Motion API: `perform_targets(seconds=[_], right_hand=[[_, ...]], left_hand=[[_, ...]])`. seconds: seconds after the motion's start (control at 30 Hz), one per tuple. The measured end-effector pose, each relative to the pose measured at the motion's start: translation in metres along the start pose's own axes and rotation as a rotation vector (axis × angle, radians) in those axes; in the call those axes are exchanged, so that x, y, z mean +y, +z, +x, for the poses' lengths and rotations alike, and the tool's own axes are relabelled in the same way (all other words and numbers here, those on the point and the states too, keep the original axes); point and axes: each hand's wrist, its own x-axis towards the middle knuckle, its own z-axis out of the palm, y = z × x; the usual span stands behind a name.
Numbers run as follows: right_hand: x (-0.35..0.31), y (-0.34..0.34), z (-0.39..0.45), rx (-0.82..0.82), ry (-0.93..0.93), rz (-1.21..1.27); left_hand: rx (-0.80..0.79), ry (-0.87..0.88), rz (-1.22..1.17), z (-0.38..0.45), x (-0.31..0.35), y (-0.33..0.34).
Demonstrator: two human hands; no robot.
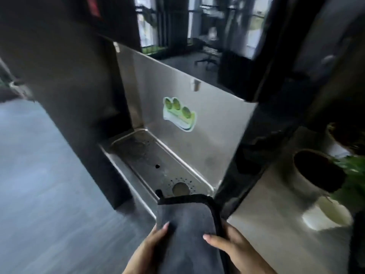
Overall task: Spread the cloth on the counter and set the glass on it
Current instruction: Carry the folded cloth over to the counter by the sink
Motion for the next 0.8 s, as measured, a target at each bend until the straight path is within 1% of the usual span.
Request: perform_targets(seconds=[0.07, 0.13, 0.17, 0.23, 0.37, 0.47, 0.57, 0.67, 0.8], right_hand=[[-0.008, 0.042, 0.028, -0.026, 0.002, -0.089], [-0.011, 0.095, 0.058, -0.074, -0.013, -0.151], [-0.013, 0.119, 0.069, -0.097, -0.021, -0.168], [-0.013, 0.177, 0.098, -0.150, -0.035, -0.156], [-0.009, 0.310, 0.146, -0.321, -0.003, -0.168], [-0.005, 0.400, 0.177, -0.428, 0.016, -0.140], [-0.012, 0.477, 0.199, -0.496, 0.063, -0.107], [-0.020, 0.545, 0.225, -0.544, 0.133, -0.059], [-0.038, 0.624, 0.267, -0.600, 0.164, -0.051]], left_hand=[[0.016, 0.101, -0.078, -0.017, 0.025, -0.036], [0.113, 0.218, -0.125, -0.032, 0.052, -0.082], [0.129, 0.250, -0.145, -0.037, 0.064, -0.101], [0.168, 0.271, -0.196, -0.055, 0.094, -0.150], [0.273, 0.337, -0.236, -0.096, 0.160, -0.259], [0.288, 0.409, -0.256, -0.123, 0.206, -0.333], [0.284, 0.466, -0.295, -0.143, 0.248, -0.387], [0.324, 0.516, -0.342, -0.155, 0.289, -0.431], [0.305, 0.540, -0.401, -0.149, 0.344, -0.488]])
